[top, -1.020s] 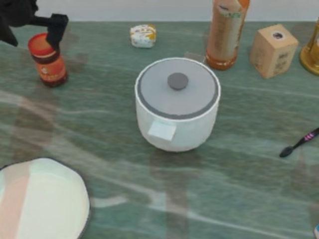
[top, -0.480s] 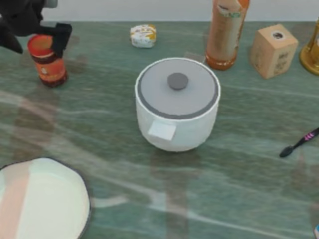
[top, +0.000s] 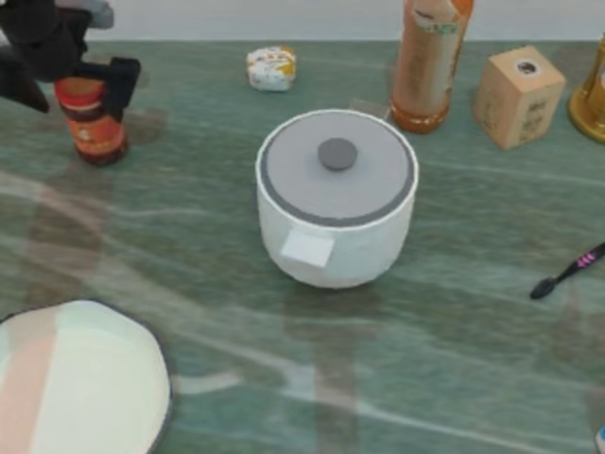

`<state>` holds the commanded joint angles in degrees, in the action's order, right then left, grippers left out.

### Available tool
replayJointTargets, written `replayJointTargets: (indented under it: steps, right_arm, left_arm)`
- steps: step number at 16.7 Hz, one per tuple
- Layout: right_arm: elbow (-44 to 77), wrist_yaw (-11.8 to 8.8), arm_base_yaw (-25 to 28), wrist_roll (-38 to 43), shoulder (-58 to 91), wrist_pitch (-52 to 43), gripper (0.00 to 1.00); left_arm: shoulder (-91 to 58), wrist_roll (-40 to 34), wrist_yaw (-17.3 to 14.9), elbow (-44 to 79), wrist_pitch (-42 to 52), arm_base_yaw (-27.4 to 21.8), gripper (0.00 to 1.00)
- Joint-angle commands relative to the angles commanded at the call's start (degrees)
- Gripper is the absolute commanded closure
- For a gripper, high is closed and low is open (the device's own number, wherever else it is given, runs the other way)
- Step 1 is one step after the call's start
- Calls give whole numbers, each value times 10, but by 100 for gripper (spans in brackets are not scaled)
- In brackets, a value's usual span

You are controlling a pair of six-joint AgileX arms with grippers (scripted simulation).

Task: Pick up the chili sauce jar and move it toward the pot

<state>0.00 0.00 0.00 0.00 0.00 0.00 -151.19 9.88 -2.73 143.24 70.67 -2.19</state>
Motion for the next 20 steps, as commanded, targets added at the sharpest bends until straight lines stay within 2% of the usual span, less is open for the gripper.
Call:
replayJointTargets:
  steps: [12,20]
  right_arm:
    - [0,0,0,0,0,0,0]
    - [0,0,0,0,0,0,0]
  left_arm:
    - [0,0,0,0,0,0,98]
    - [0,0,0,0,0,0,100]
